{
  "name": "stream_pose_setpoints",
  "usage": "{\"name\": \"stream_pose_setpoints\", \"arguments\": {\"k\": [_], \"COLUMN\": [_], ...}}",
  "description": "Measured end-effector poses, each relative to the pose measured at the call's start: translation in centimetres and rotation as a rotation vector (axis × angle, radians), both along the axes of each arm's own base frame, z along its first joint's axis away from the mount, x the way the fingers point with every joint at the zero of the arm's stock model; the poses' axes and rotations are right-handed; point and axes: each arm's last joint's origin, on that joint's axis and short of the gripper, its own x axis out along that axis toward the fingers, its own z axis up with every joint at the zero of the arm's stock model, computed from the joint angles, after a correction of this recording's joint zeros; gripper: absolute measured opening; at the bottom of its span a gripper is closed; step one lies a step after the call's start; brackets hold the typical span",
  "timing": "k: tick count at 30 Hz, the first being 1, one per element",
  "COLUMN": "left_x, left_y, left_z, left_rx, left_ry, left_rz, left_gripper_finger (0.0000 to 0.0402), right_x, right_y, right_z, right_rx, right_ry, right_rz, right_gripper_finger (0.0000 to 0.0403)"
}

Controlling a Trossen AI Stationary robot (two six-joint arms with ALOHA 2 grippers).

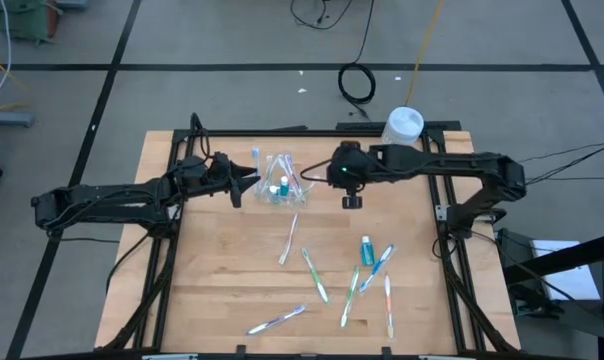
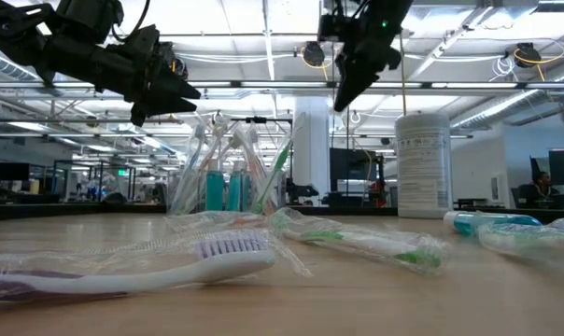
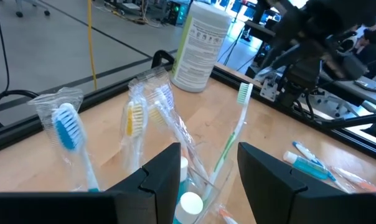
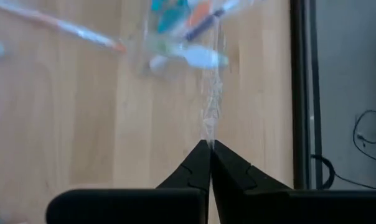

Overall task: Pick & Place toothbrushing station
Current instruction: Put the plastic cover of the green toothbrush into the transparent organizer

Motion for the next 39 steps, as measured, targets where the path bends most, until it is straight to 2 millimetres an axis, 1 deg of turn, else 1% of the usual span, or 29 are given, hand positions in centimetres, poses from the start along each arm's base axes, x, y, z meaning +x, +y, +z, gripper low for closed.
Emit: {"name": "stream_pose_setpoints", "arguments": {"k": [4,7,13,17,19,22,24,26,30,32,35,39], "left_x": [0.0,0.0,0.0,0.0,0.0,0.0,0.0,0.0,0.0,0.0,0.0,0.0], "left_y": [0.0,0.0,0.0,0.0,0.0,0.0,0.0,0.0,0.0,0.0,0.0,0.0], "left_z": [0.0,0.0,0.0,0.0,0.0,0.0,0.0,0.0,0.0,0.0,0.0,0.0], "left_rx": [0.000,0.000,-0.002,-0.003,-0.003,-0.003,-0.003,-0.003,-0.002,-0.002,-0.002,0.000], "left_ry": [0.000,0.000,0.000,-0.001,-0.001,0.000,0.000,0.000,0.000,0.000,0.000,0.001], "left_rz": [-0.002,-0.001,-0.001,-0.001,-0.001,-0.001,-0.001,-0.001,-0.002,-0.002,-0.002,-0.002], "left_gripper_finger": [0.0166,0.0166,0.0166,0.0166,0.0166,0.0166,0.0166,0.0166,0.0166,0.0166,0.0166,0.0166], "right_x": [0.4,0.4,0.6,0.8,0.9,1.4,1.3,1.8,1.8,1.7,1.6,1.8], "right_y": [-1.0,-1.3,-1.3,-1.1,-1.0,-0.9,-0.9,-0.9,-1.1,-1.2,-1.2,-1.0], "right_z": [-0.8,-0.8,-0.7,-0.7,-0.8,-1.5,-1.7,-1.7,-2.1,-1.9,-2.0,-1.9], "right_rx": [0.000,0.002,0.003,0.044,0.029,-0.006,-0.018,-0.039,-0.088,-0.120,-0.126,-0.141], "right_ry": [0.026,0.019,0.000,-0.026,-0.017,0.024,0.048,0.027,0.068,0.067,0.093,0.077], "right_rz": [-0.020,-0.036,-0.025,0.037,0.055,0.091,0.116,0.135,0.103,0.090,0.107,0.131], "right_gripper_finger": [0.0000,0.0000,0.0000,0.0000,0.0000,0.0000,0.0000,0.0000,0.0000,0.0000,0.0000,0.0000]}}
